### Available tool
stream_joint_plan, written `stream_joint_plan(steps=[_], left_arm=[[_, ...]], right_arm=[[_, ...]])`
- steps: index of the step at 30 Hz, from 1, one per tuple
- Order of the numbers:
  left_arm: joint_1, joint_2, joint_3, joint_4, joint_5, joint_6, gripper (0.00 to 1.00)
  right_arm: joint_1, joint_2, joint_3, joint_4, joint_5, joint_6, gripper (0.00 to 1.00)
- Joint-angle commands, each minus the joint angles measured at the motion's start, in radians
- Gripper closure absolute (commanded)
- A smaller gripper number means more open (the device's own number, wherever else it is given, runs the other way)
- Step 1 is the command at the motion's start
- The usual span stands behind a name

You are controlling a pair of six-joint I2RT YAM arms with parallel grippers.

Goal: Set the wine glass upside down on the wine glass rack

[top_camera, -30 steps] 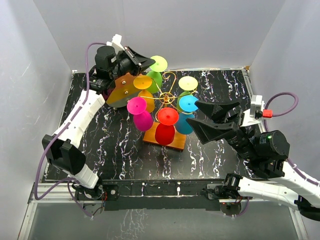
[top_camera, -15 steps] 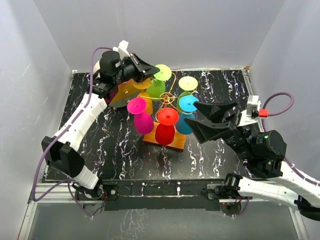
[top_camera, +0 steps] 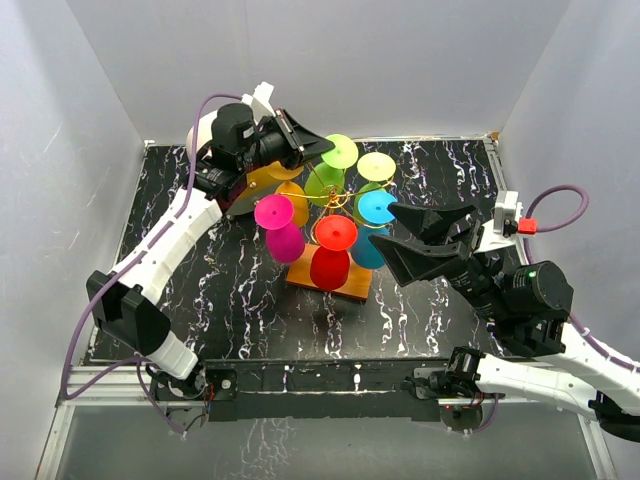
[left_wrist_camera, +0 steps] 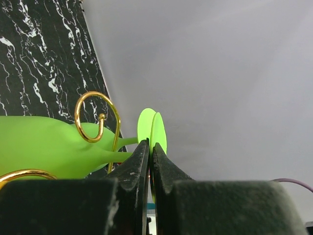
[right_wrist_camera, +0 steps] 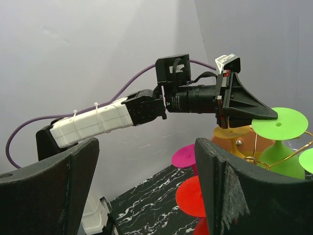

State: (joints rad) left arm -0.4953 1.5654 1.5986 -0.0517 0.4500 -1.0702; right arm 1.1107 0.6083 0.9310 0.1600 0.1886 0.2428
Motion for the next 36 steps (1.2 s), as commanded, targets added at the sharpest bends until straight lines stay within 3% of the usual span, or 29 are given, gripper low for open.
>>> stream_joint_plan(steps=[1, 21, 36], left_arm=[[-0.017, 0.007, 0.068, 0.032, 0.015, 0.007, 1.0], [-0.018, 0.155, 0.254, -0.068, -0.085, 0.067, 1.0], [-0.018, 0.079, 0.222, -0.141, -0.183, 0.14, 1.0]], right_arm=[[0.004, -0.018, -0.01, 0.029, 0.017, 0.007, 0.23], [0.002, -0.032, -0.011, 0.016, 0.032, 0.001, 0.22], [0.003, -0.032, -0.016, 0.013, 0.031, 0.01, 0.23]])
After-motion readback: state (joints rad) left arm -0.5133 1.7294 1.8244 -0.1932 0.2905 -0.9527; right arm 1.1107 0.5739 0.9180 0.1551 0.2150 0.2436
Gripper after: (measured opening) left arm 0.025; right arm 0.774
